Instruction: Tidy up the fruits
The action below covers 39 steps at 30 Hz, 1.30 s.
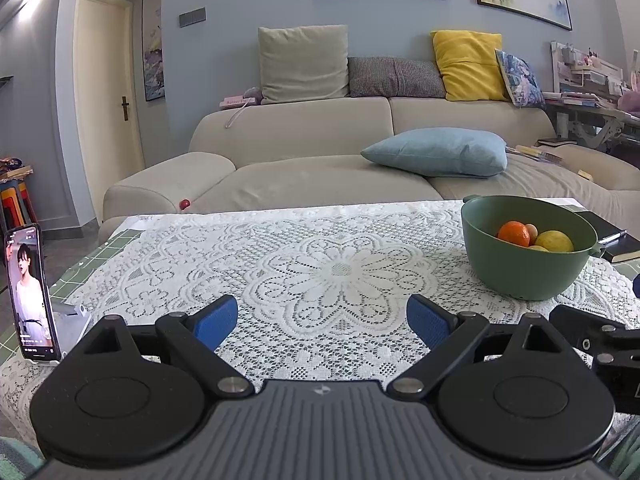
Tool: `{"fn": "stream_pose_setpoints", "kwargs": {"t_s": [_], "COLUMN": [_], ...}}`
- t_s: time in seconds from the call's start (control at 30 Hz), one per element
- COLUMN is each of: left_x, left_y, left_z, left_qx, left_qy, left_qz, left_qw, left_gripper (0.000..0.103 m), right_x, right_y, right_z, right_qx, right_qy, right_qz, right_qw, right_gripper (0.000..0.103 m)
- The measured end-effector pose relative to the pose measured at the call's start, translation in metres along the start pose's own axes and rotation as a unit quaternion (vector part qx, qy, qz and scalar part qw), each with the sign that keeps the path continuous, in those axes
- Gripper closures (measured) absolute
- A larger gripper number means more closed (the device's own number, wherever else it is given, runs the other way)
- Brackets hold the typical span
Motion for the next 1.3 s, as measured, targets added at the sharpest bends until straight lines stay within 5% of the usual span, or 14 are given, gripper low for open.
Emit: {"fn": "stream_pose_setpoints", "kwargs": {"t_s": [1.3], "left_x": [-0.0020], "left_y": [-0.0047], "left_z": [0.0005], "left_qx": [-0.002], "left_qy": [-0.004], "left_qz": [0.001], "left_qw": [1.0000], "left_gripper": [0.000], "right_x": [-0.0084], "right_y": [-0.0004], "right_z": [0.0003], "right_qx": [-0.012], "right_qy": [-0.008], "right_qz": [0.007], "right_qw": [1.000], "right_gripper": [0.004]}}
Point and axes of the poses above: each gripper's, at about its wrist camera, not at the fingertips, and y roughly the way its jaws point, x to its right, z to its top, the point moved 1 cm from there along y, roughly the way its jaws point, and after that the axes turned 11 degrees about x, right-handed, at the moved point
